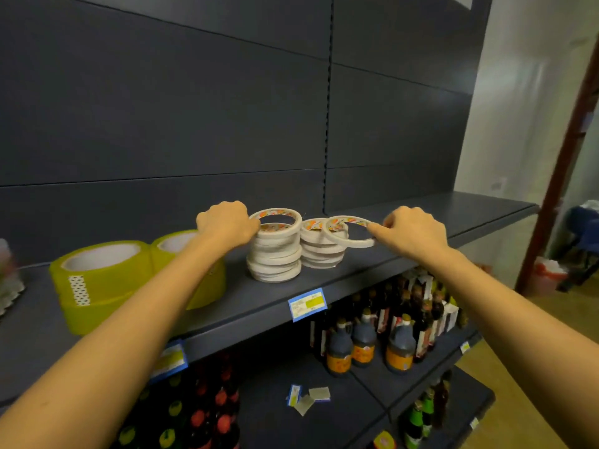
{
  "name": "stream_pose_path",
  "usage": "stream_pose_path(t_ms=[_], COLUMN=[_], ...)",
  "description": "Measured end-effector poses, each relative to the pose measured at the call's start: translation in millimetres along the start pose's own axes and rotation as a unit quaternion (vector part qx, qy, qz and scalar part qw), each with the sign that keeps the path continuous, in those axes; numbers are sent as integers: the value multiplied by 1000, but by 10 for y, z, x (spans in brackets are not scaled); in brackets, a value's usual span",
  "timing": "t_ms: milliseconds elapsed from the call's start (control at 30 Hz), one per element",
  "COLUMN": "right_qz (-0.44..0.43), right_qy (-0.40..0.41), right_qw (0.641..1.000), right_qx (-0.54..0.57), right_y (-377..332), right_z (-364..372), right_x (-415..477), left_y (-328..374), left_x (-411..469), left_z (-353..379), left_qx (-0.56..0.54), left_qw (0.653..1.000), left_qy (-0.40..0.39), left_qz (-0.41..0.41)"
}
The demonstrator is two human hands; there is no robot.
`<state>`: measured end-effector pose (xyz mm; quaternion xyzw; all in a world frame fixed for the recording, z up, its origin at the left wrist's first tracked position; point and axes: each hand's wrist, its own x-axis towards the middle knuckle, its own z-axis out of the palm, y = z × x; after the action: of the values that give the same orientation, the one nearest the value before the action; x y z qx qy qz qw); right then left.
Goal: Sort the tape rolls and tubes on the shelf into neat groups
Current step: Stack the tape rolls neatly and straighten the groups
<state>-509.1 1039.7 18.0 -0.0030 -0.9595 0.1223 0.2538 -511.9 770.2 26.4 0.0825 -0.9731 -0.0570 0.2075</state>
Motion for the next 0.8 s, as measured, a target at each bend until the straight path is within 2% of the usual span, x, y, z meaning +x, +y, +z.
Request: stream_pose_path(t_ms=[267, 367, 500, 567, 667, 733, 800], right_qz=[-53, -67, -84, -83, -69, -69, -68], right_qy=[-11, -21, -70, -98, -90, -89, -121], right_qw=[997, 995, 992, 990, 989, 982, 961], right_qx=[52, 68, 67, 61, 94, 153, 239], right_y=[22, -49, -97, -91, -28, 45, 98], right_z=[270, 385, 579, 648, 725, 804, 909], right_x=[501, 658, 807, 870, 970, 1024, 1059], left_y=[167, 189, 232, 288, 411, 505, 603], left_x=[43, -39, -254, -378, -534, -625, -699], left_z=[200, 150, 150, 180, 237, 282, 348], left_qx=[85, 93, -22, -92, -173, -225, -280], left_qw=[995, 990, 978, 976, 972, 966, 955], left_qy=[23, 96, 207, 199, 148, 98, 34], left_qz=[-51, -53, -21, 13, 60, 85, 93])
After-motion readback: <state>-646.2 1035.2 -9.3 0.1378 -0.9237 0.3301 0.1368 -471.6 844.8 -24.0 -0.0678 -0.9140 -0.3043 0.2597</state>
